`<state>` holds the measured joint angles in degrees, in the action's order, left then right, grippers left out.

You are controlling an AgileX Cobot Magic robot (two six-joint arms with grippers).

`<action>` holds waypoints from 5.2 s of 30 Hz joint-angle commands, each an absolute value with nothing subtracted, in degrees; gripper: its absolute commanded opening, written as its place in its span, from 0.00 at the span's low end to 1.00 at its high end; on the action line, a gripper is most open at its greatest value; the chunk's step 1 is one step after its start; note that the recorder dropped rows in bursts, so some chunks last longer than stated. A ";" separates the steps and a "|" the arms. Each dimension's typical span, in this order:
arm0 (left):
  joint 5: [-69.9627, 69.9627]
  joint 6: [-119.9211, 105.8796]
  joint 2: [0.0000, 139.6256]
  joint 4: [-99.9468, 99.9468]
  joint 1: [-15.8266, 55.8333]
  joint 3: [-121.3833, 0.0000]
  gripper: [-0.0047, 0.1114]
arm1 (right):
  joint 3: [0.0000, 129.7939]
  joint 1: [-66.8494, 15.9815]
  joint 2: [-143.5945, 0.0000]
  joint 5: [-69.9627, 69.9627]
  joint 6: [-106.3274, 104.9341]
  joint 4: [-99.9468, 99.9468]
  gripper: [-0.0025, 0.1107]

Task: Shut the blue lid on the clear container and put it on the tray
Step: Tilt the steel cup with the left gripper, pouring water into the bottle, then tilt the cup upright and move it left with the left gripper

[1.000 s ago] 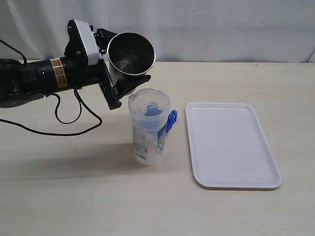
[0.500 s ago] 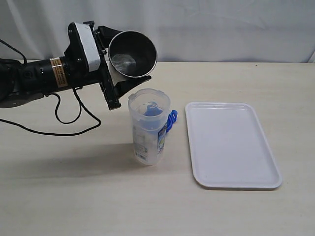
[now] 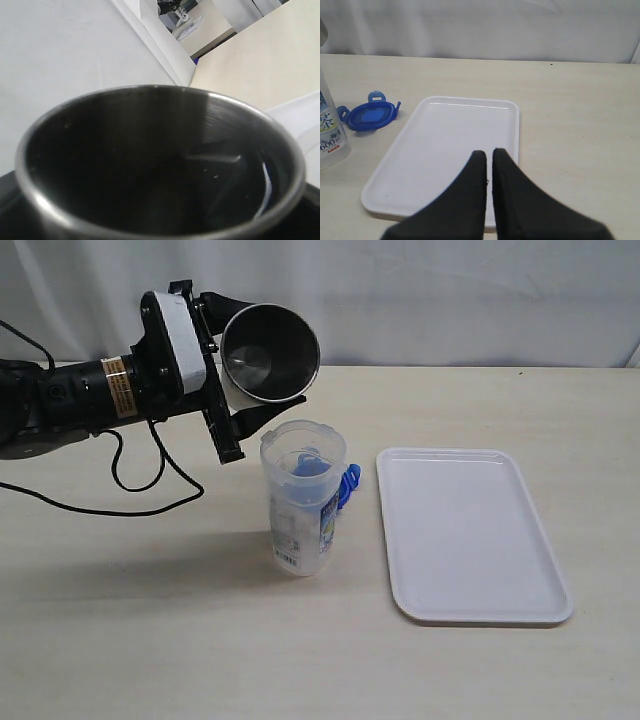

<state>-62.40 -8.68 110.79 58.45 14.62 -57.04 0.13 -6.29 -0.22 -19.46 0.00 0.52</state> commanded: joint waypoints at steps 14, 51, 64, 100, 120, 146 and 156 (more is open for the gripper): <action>-66.35 -14.96 109.54 56.56 14.73 -58.03 0.04 | 0.00 -6.00 0.00 -19.53 0.00 0.41 0.06; -65.89 -27.14 109.54 56.34 14.73 -58.03 0.04 | 0.00 -6.00 0.00 -19.53 0.00 0.41 0.06; -64.72 -27.96 109.54 56.34 14.73 -58.03 0.04 | 0.00 -6.00 0.00 -19.53 0.00 0.41 0.06; -60.62 -5.04 109.54 50.69 14.73 -58.03 0.04 | 0.00 -6.00 0.00 -19.53 0.00 0.41 0.06; -43.27 17.27 117.42 22.30 8.59 -66.54 0.04 | 0.00 -6.00 0.00 -19.53 0.00 0.41 0.06; -46.62 16.23 133.85 21.75 6.64 -80.10 0.04 | 0.00 -6.00 0.00 -19.53 0.00 0.41 0.06; -47.95 16.23 134.48 21.87 6.64 -80.10 0.04 | 0.00 -6.00 0.00 -19.53 0.00 0.41 0.06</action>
